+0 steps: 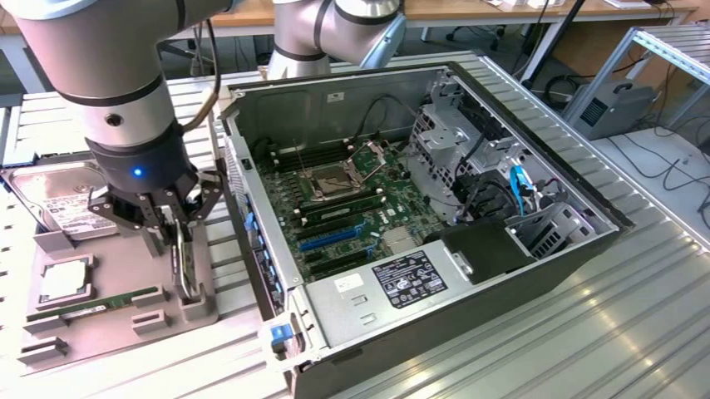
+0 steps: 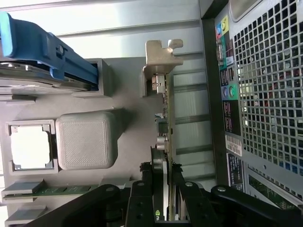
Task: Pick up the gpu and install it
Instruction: 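Pick up the gpu and move the gpu toward the slot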
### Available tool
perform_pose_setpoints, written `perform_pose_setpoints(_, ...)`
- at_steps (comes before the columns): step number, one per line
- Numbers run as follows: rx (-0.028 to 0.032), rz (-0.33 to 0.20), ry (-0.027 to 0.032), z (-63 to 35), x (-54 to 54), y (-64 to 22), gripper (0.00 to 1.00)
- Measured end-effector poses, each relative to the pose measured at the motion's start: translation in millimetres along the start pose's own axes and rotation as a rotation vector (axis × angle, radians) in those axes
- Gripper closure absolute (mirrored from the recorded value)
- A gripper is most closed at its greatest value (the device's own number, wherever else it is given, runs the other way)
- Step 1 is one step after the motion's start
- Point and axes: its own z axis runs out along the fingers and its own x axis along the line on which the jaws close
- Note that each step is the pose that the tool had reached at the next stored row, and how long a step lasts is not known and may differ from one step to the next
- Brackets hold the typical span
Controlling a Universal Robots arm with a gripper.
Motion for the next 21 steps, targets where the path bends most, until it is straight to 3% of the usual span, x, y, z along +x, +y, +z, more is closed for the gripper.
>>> perform_pose_setpoints(21,0.0001,0.000,0.0000,-10.9,-0.3,0.0,0.73)
